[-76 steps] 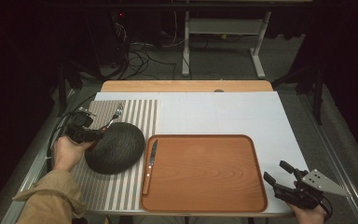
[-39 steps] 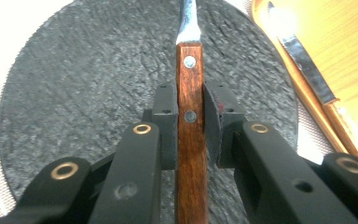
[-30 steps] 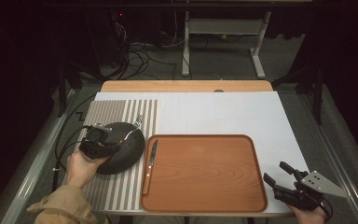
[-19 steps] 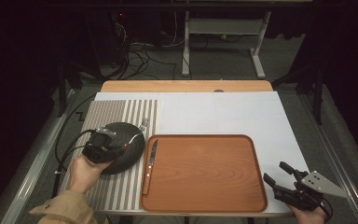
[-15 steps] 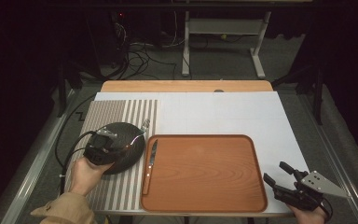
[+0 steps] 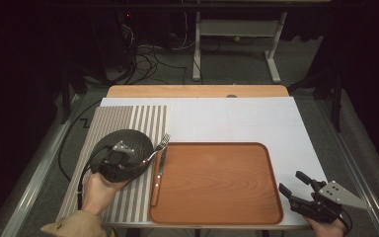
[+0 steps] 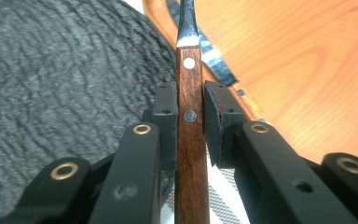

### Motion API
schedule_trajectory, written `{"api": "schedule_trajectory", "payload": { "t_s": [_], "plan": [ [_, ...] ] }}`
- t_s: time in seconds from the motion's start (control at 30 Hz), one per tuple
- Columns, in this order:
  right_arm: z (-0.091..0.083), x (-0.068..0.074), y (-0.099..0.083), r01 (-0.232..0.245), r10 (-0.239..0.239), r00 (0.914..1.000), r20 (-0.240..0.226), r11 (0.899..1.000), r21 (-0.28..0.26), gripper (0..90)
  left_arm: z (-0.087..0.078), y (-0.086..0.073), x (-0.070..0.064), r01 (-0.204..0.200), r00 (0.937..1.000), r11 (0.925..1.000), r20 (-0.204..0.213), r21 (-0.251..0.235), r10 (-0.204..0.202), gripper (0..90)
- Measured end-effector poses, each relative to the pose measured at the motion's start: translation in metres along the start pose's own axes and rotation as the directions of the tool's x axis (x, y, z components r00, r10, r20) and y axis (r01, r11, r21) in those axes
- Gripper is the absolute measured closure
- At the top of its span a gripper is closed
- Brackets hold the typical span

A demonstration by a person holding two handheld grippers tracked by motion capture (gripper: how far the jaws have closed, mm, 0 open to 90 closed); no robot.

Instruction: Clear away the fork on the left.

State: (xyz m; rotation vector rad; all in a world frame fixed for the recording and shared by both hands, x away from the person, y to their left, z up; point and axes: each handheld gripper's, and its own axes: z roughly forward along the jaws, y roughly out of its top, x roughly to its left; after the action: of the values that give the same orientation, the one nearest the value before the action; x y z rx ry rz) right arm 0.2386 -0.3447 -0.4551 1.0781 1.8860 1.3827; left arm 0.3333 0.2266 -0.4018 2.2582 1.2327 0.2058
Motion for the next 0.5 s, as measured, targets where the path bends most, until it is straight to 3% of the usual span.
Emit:
{"api": "schedule_trajectory", "payload": {
  "t_s": [0.5],
  "plan": [
    [0.000,0.000,0.000,0.002,-0.002,1.0000,-0.002,1.000,-0.002,25.7,0.009,-0.003,-0.030,-0.051,0.9984,0.9987,0.025,0.007,0.051,72.3]
  ]
}}
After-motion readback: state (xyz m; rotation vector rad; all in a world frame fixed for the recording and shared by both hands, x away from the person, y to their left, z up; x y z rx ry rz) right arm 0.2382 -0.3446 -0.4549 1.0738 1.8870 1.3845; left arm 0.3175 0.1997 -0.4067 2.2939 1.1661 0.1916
